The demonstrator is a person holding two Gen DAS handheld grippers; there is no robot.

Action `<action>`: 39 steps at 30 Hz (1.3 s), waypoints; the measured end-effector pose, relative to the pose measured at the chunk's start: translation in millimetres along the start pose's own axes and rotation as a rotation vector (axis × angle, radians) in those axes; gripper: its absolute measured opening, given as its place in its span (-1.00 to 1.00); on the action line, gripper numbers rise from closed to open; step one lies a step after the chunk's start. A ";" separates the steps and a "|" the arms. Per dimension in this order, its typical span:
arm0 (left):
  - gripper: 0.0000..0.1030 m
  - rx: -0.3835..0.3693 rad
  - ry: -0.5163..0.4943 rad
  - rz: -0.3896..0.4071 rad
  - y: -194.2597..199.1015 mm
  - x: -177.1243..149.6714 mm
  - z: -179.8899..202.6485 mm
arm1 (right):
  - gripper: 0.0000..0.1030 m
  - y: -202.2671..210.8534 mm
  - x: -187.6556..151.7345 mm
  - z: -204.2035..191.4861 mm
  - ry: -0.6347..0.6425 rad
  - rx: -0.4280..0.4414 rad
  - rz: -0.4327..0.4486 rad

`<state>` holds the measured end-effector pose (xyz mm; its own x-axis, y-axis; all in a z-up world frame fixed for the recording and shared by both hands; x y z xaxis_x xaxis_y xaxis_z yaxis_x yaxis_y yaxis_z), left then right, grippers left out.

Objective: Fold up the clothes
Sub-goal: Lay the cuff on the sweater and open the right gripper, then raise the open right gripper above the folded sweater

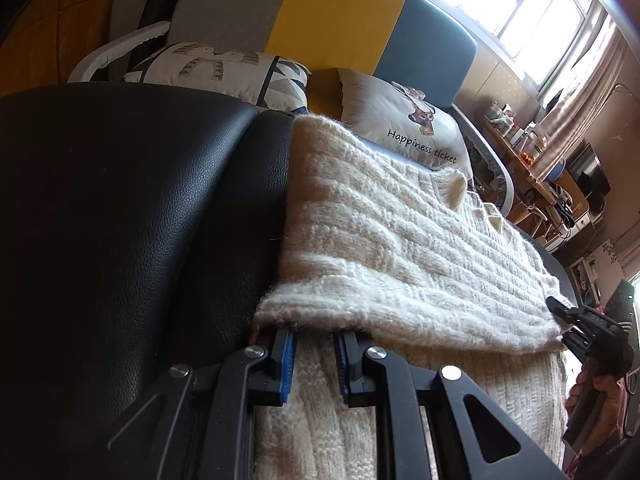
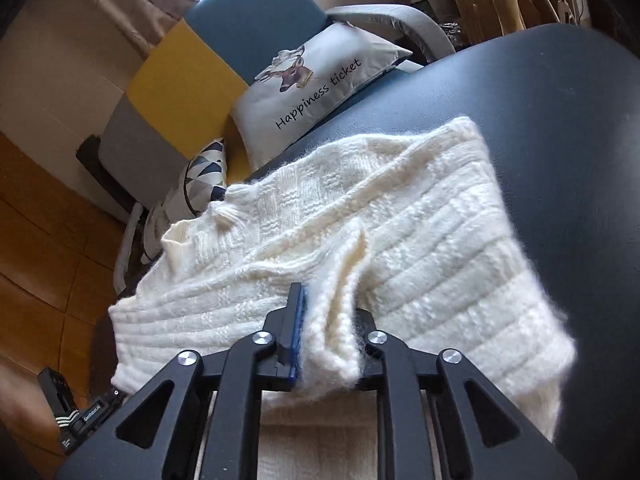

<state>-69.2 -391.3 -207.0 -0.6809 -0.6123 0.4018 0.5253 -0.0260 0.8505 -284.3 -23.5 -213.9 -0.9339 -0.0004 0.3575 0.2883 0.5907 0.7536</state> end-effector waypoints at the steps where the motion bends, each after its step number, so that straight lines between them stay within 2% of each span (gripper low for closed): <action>1: -0.70 0.000 0.003 -0.001 0.1 -0.2 0.1 | -0.37 7.2 -0.8 0.5 0.008 -0.016 0.016; 3: -0.70 0.001 0.002 -0.002 0.0 -0.4 0.2 | -0.09 23.5 -1.3 6.0 0.013 -0.076 0.044; 6: -0.70 0.008 -0.004 0.000 -0.4 -0.1 0.6 | -0.08 50.9 -0.6 14.5 0.012 -0.083 0.090; 7: -0.70 0.011 -0.006 0.001 -0.5 -0.1 0.9 | -0.08 58.8 -1.4 13.8 0.025 -0.061 0.097; 9: -0.69 0.015 -0.010 0.001 -1.0 0.0 1.4 | -0.08 65.6 -5.4 -2.1 0.098 0.012 0.080; 11: -0.69 0.019 -0.015 0.000 -0.9 0.3 1.7 | -0.08 62.9 -8.7 -15.1 0.156 0.018 0.056; 14: -0.69 0.025 -0.016 -0.002 -1.2 0.3 2.2 | -0.08 40.4 -12.8 -28.5 0.248 -0.102 0.004; 18: -0.69 0.030 -0.020 -0.006 -1.3 0.5 3.0 | -0.06 7.9 -20.7 -30.4 0.312 -0.216 -0.064; 19: -0.69 0.030 -0.021 -0.007 -1.4 0.6 3.0 | 0.00 7.3 -21.6 -31.1 0.311 -0.219 -0.048; 23: -0.68 0.026 -0.023 -0.005 -2.2 0.5 2.9 | 0.66 4.5 -27.5 -39.1 0.310 -0.182 -0.059; 24: -0.68 0.023 -0.020 -0.004 -2.3 0.3 2.7 | 0.74 2.0 -29.4 -43.1 0.325 -0.181 -0.063; 27: -0.68 0.018 -0.017 -0.005 -2.1 0.4 2.1 | 0.76 -5.3 -36.6 -51.9 0.399 -0.240 -0.079; 29: -0.68 0.018 -0.017 -0.006 -2.5 0.7 1.3 | 0.76 -4.9 -37.7 -53.0 0.397 -0.248 -0.087; 33: -0.67 0.012 -0.009 -0.011 -2.7 0.5 1.1 | 0.76 12.8 -33.7 -51.3 0.347 -0.198 -0.084; 37: -0.67 0.009 -0.012 -0.010 -2.6 0.3 1.1 | 0.76 49.2 -36.0 -51.2 0.364 -0.181 -0.004; 39: -0.67 0.011 -0.011 -0.008 -2.2 -0.9 2.7 | 0.76 59.3 -37.9 -50.7 0.369 -0.177 -0.002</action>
<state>-71.2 -388.6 -208.3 -0.6910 -0.6031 0.3985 0.5141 -0.0225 0.8574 -221.1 -29.4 -154.8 -0.8049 -0.3101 0.5059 0.3487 0.4427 0.8261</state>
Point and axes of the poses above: each gripper's, at about its wrist camera, not at the fingertips, and y roughly against the way its jaws point, z to its right, x to its top, the point moved 5 cm from there along -y, roughly the way its jaws point, and after that the axes turned 8 degrees about -z, right-handed, at the moved point
